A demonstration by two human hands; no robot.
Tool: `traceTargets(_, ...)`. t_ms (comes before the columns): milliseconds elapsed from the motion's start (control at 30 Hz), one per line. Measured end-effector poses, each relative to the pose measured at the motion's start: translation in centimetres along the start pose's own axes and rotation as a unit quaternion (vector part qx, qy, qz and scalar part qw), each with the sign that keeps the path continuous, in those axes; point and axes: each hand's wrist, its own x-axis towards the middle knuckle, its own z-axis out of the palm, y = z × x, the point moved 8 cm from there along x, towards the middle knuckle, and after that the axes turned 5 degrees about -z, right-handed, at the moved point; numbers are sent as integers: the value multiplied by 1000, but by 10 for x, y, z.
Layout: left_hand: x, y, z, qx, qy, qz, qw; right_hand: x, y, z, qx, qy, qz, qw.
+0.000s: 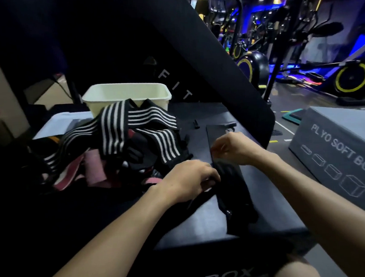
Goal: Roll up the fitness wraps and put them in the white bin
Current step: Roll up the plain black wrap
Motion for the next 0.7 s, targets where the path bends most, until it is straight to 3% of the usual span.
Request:
traceTargets(133, -53, -14, -53, 53, 140, 27, 988, 12, -65, 7, 83, -6, -56, 995)
traceTargets(267, -108, -43, -110, 128, 267, -24, 955, 33, -113, 21, 115, 3, -96, 989)
traceTargets(367, -132, -81, -121, 196, 170, -156, 953, 47, -129, 38, 138, -16, -65, 988)
traceTargets(433, -141, -96, -115, 205, 120, -194, 952, 52, -138, 43, 134, 3, -58, 989)
traceTargets(567, -146, -102, -123, 185, 156, -206, 948, 54, -142, 31, 161, 47, -63, 984)
traceTargets(700, -149, -117, -131, 133, 122, -237, 955, 52, -129, 16, 182, 60, -55, 980)
